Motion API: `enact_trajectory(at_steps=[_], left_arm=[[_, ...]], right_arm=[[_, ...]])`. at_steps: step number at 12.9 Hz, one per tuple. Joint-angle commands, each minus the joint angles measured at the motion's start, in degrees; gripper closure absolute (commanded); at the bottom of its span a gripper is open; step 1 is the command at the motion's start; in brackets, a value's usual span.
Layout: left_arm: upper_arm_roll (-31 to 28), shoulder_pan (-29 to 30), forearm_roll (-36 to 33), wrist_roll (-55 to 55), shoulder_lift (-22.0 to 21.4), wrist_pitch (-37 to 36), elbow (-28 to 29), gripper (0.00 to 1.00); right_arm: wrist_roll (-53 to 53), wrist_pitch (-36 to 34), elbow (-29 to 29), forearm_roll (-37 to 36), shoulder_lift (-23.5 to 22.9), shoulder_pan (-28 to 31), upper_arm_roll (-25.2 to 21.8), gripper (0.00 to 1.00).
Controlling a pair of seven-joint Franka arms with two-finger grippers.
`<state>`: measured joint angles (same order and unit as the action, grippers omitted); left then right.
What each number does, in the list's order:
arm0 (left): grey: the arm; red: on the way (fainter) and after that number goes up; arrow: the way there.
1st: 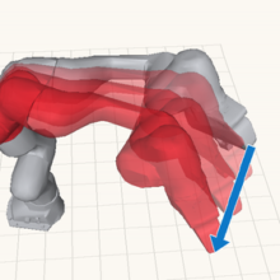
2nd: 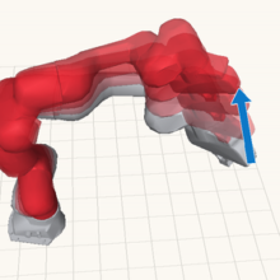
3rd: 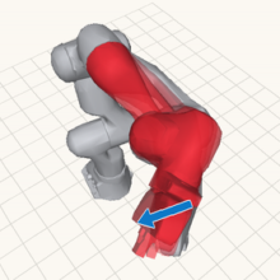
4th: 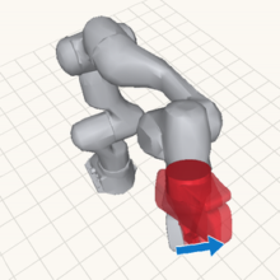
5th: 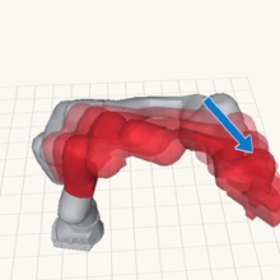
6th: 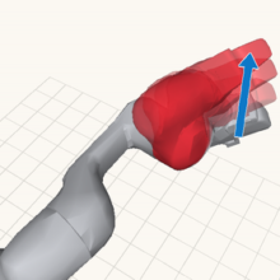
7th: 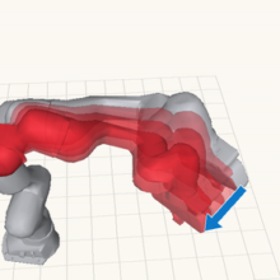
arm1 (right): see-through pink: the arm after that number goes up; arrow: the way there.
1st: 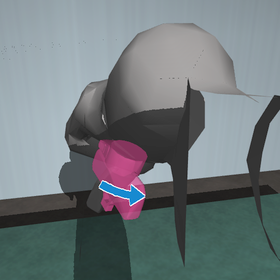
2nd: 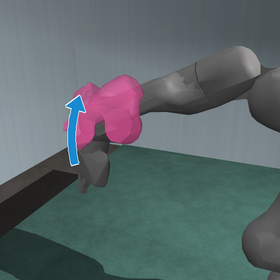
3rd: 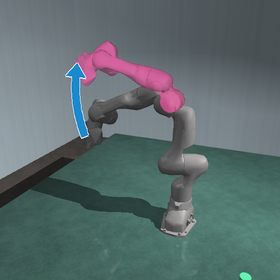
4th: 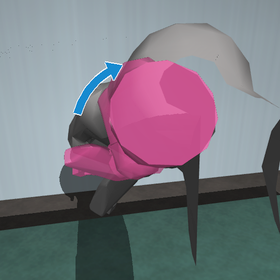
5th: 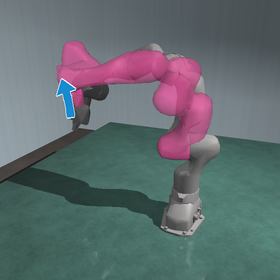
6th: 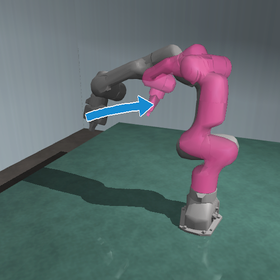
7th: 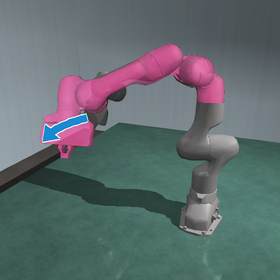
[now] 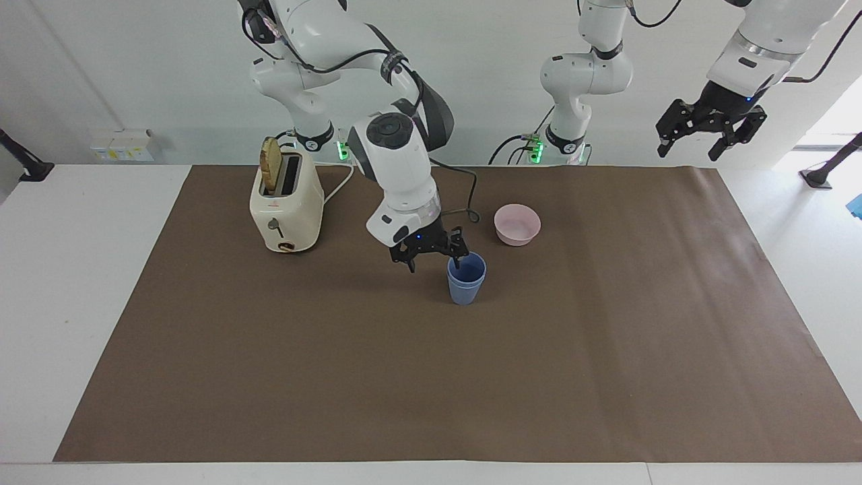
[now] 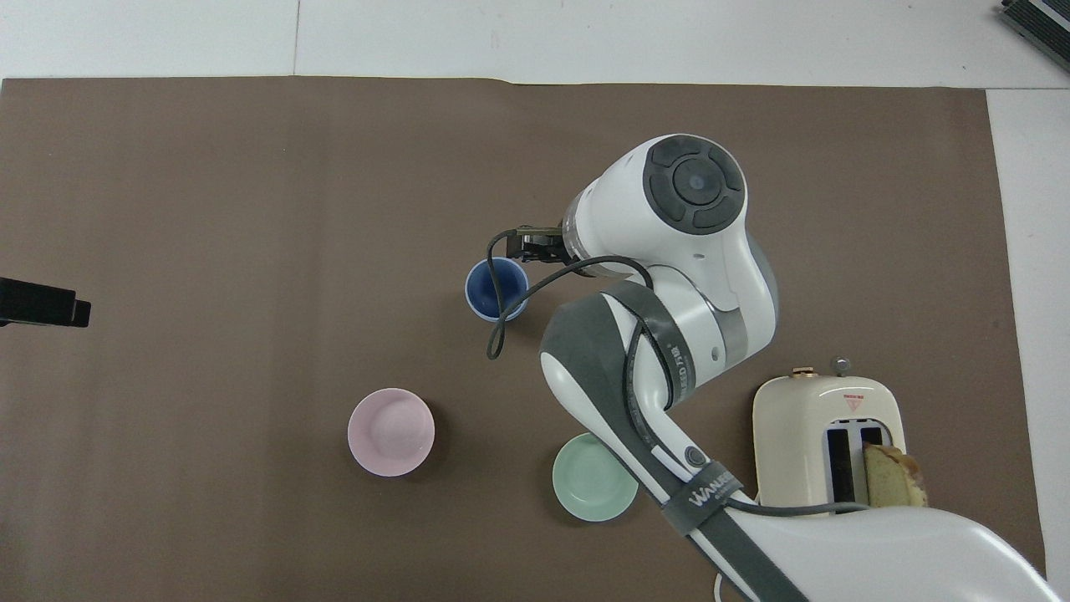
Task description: Stack blue cups with both arms
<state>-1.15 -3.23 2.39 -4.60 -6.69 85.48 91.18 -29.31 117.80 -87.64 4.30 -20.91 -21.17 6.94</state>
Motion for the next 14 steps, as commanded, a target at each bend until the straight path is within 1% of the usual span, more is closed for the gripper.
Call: enact_trajectory(at_steps=[1,3,5,7,10,12,14], left_arm=[[0.4,0.8,0.2,0.0,-1.0,-0.6,0.8,0.0],[0.4,0.8,0.2,0.0,-1.0,-0.6,0.8,0.0],[0.4,0.8,0.2,0.0,-1.0,-0.6,0.8,0.0],[0.4,0.8,0.2,0.0,-1.0,-0.6,0.8,0.0],[0.4,0.8,0.2,0.0,-1.0,-0.6,0.8,0.0],[0.4,0.8,0.2,0.0,-1.0,-0.6,0.8,0.0],[0.4,0.8,0.2,0.0,-1.0,-0.6,0.8,0.0]], right_arm=[[1.5,-4.8,0.9,-2.2,2.7,3.3,0.5,0.0],[4.1,-7.9,1.0,-2.5,4.5,5.9,0.3,0.0],[6.7,-10.3,3.9,-2.5,5.2,9.2,0.4,0.0],[9.2,-13.1,4.7,-2.5,6.4,11.8,0.4,0.0],[16.3,-15.6,4.4,-2.9,9.7,13.3,-1.8,0.0],[17.5,-18.9,4.5,-2.9,11.7,15.6,-2.2,0.0],[19.7,-22.7,4.6,-4.8,12.6,15.8,-3.5,0.0]])
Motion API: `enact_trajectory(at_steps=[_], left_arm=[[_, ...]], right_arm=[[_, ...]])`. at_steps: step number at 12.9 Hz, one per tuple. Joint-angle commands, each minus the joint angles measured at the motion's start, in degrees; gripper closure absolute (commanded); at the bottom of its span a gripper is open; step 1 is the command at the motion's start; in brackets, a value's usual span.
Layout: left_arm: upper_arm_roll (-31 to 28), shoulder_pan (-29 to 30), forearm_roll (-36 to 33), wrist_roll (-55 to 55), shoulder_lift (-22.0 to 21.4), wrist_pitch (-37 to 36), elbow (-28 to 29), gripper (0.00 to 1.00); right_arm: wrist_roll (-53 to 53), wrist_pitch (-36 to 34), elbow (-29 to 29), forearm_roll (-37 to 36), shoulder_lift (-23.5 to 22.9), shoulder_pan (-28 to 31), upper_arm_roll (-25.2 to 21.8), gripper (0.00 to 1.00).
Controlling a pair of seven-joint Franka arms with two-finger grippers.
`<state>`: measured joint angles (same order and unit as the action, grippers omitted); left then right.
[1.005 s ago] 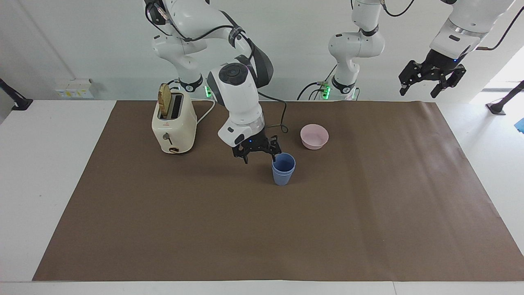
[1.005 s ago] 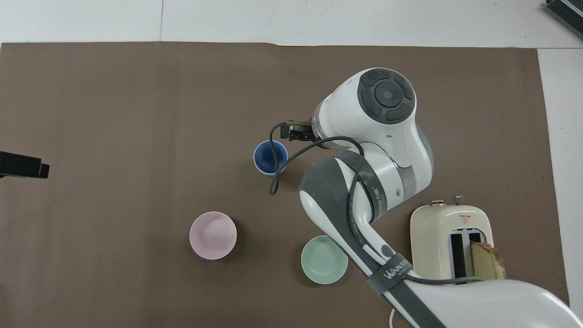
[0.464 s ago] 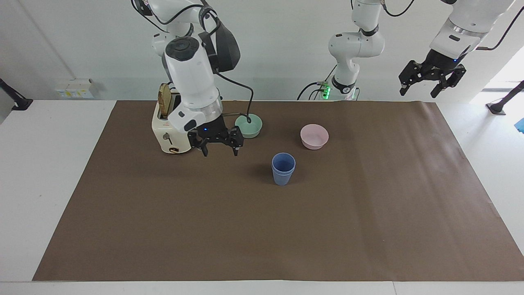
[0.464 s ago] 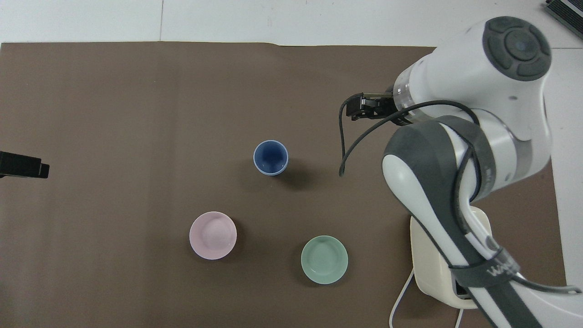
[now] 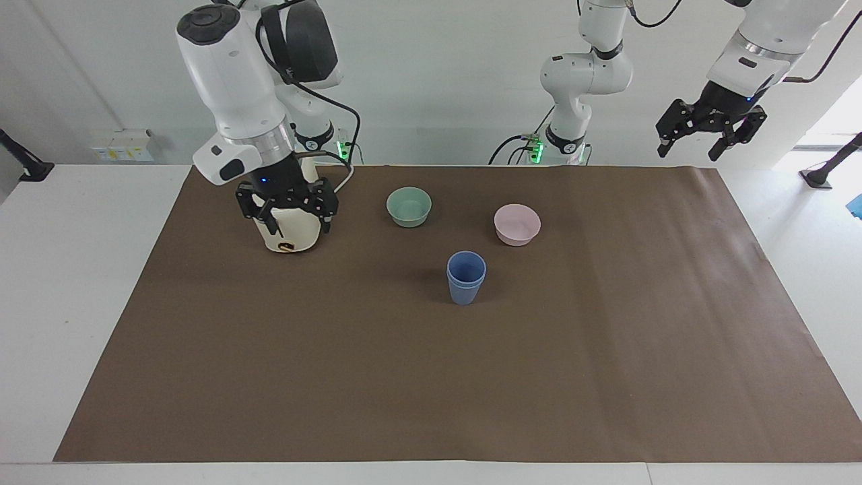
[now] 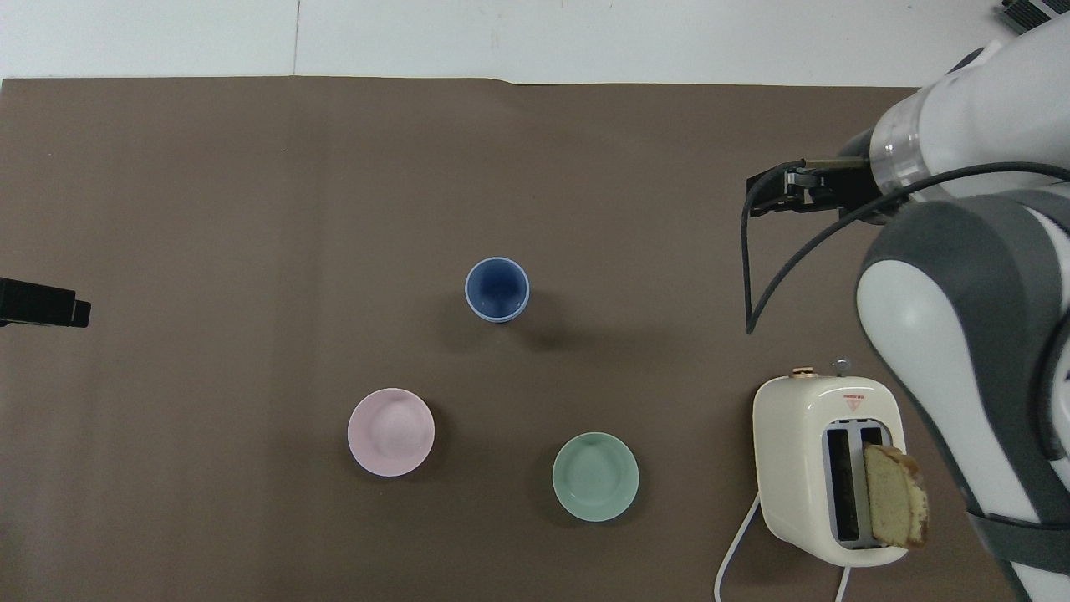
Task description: Stack blue cups with both arms
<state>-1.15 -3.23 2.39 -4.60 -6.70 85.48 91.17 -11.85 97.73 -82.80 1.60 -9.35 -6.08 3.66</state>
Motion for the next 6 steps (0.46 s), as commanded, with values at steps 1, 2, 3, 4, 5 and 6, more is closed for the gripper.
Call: enact_trajectory(at_steps=[1,2,3,4,5,6], left_arm=[[0.4,0.8,0.2,0.0,-1.0,-0.6,0.8,0.0],[0.4,0.8,0.2,0.0,-1.0,-0.6,0.8,0.0],[0.4,0.8,0.2,0.0,-1.0,-0.6,0.8,0.0],[0.4,0.8,0.2,0.0,-1.0,-0.6,0.8,0.0],[0.4,0.8,0.2,0.0,-1.0,-0.6,0.8,0.0],[0.4,0.8,0.2,0.0,-1.0,-0.6,0.8,0.0]], right_arm=[[3.8,-4.8,-0.2,-4.0,1.4,1.3,-0.3,0.0],[5.4,-5.6,-0.2,-4.8,2.0,1.8,-0.6,0.0],[7.1,-5.7,-0.2,-4.9,3.3,2.1,-1.6,0.0],[8.8,-6.0,-0.2,-4.7,3.5,2.0,-3.7,0.0],[10.2,-6.7,-0.2,-4.4,3.6,2.0,-5.1,0.0],[10.4,-7.4,-0.2,-4.9,3.6,2.0,-5.5,0.0]])
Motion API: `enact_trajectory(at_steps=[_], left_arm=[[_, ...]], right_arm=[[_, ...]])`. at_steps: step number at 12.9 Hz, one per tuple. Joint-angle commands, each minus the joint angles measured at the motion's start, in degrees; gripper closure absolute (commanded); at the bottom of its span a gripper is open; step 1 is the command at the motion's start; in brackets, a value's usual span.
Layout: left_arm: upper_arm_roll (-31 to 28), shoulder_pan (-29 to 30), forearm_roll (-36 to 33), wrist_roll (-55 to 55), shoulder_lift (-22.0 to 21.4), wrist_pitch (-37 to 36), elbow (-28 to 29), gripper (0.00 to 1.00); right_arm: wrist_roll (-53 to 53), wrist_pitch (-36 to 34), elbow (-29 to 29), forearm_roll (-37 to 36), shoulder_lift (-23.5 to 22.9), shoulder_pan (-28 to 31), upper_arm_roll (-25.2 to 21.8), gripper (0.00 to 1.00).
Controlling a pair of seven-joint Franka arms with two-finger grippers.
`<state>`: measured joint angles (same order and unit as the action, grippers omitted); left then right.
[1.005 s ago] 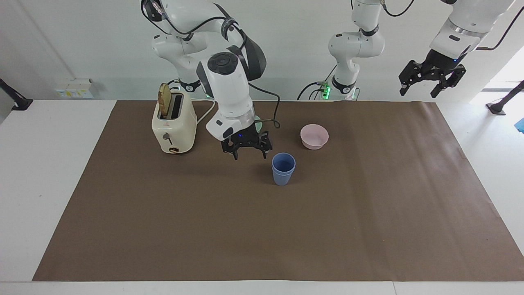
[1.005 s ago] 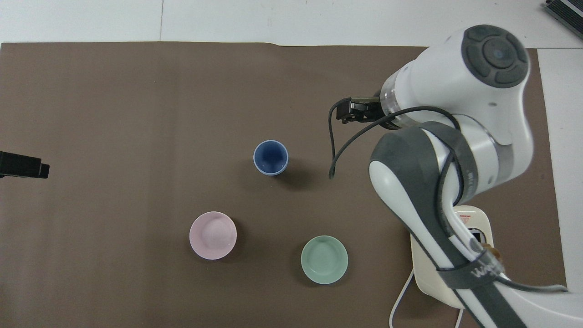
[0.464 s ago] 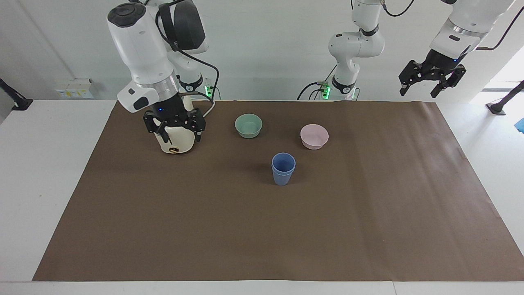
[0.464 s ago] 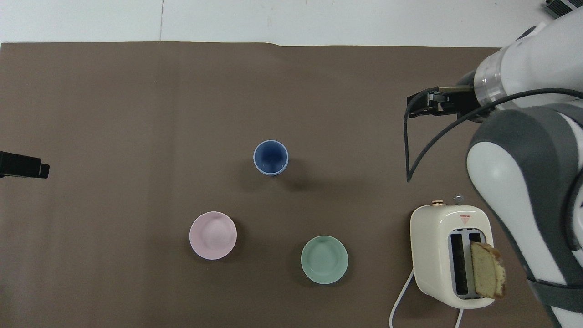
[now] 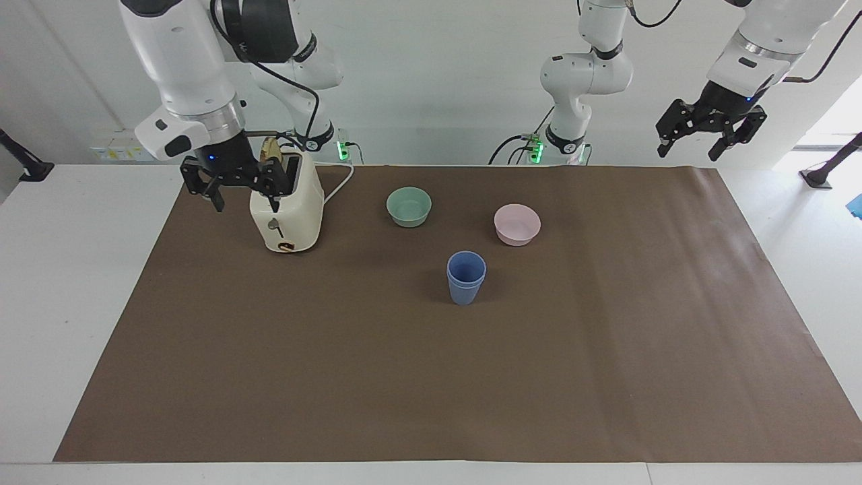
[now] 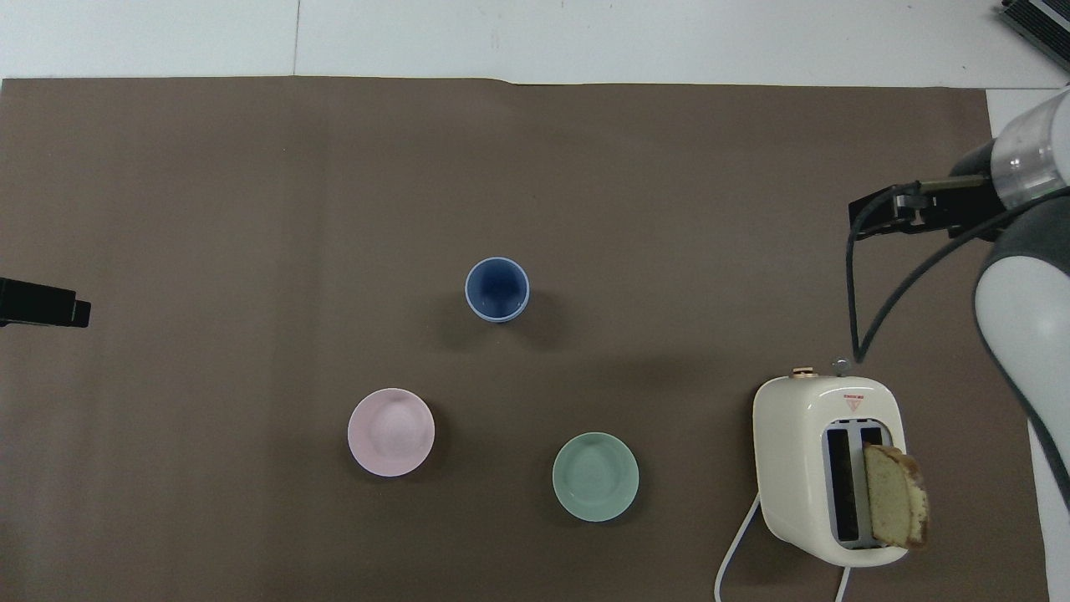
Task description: Stack blue cups with both arms
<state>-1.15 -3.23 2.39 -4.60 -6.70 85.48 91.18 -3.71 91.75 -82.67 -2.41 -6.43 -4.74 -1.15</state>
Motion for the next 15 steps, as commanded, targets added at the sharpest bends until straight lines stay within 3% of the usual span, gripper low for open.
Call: enact_trajectory(at_steps=[1,15], left_arm=[[0.4,0.8,0.2,0.0,-1.0,-0.6,0.8,0.0],[0.3,0.9,0.2,-0.1,-1.1,-1.9,0.8,0.0]], right_arm=[[2.4,-1.6,-0.3,-0.9,0.9,0.7,-0.9,0.0],[1.9,-1.2,-0.5,0.3,1.9,0.5,-1.3,0.0]])
